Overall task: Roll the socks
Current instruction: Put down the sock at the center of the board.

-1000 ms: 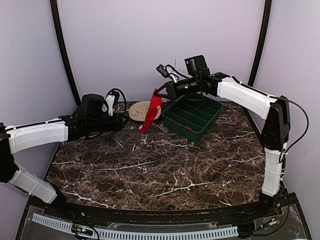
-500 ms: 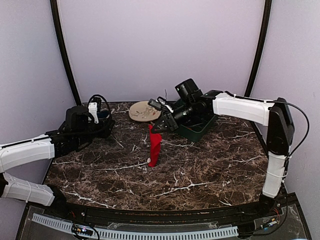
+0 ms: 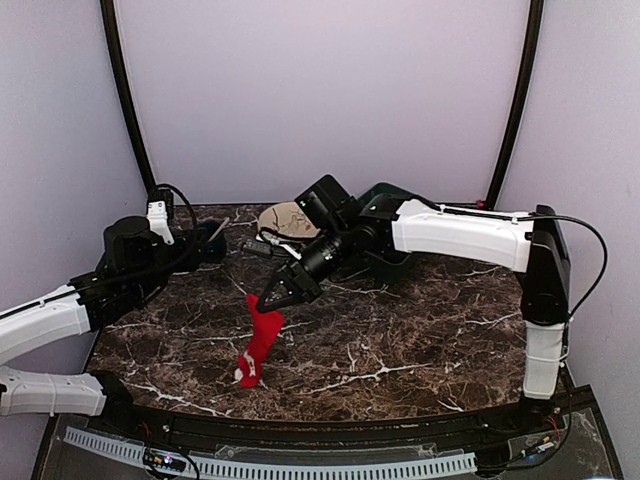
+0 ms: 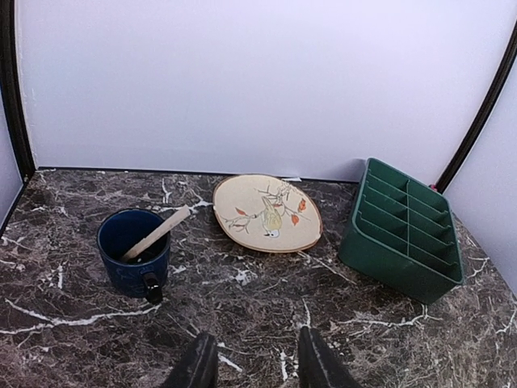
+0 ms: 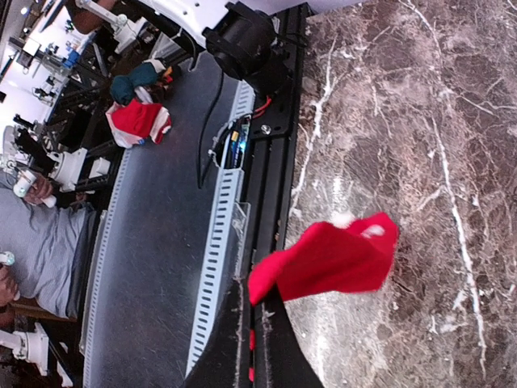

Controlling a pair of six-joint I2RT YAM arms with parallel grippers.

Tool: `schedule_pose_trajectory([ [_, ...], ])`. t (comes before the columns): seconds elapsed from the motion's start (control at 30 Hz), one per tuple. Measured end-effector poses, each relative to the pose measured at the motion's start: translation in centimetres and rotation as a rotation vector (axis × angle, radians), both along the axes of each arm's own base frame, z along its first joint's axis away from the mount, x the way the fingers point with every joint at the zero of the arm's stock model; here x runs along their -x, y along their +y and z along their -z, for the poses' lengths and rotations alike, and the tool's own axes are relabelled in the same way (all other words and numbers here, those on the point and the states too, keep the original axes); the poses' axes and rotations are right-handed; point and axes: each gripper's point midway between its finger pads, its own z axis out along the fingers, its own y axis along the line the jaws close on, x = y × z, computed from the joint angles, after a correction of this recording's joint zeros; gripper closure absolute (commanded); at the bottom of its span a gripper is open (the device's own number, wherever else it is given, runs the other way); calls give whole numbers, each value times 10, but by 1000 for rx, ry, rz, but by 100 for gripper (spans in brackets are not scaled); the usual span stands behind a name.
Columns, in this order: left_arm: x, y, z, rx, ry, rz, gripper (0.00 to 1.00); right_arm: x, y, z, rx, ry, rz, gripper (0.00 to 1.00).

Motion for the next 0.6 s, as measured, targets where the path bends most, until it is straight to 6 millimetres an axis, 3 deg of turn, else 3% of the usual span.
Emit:
schedule_pose_trajectory([
  [0.13,4,8,0,1,-23,-26,65,11,-7,-1,2,17,-8,100],
  [0.3,-1,5,10,-18,-12,-22,65,-4,-24,21,41,46,18,100],
  [0.47,-5,-9,28,-42,3,38,65,-63,-42,86,139,66,121,98],
  [0.6,-5,-20,38,-61,7,100,66,-118,-56,154,253,59,209,85],
])
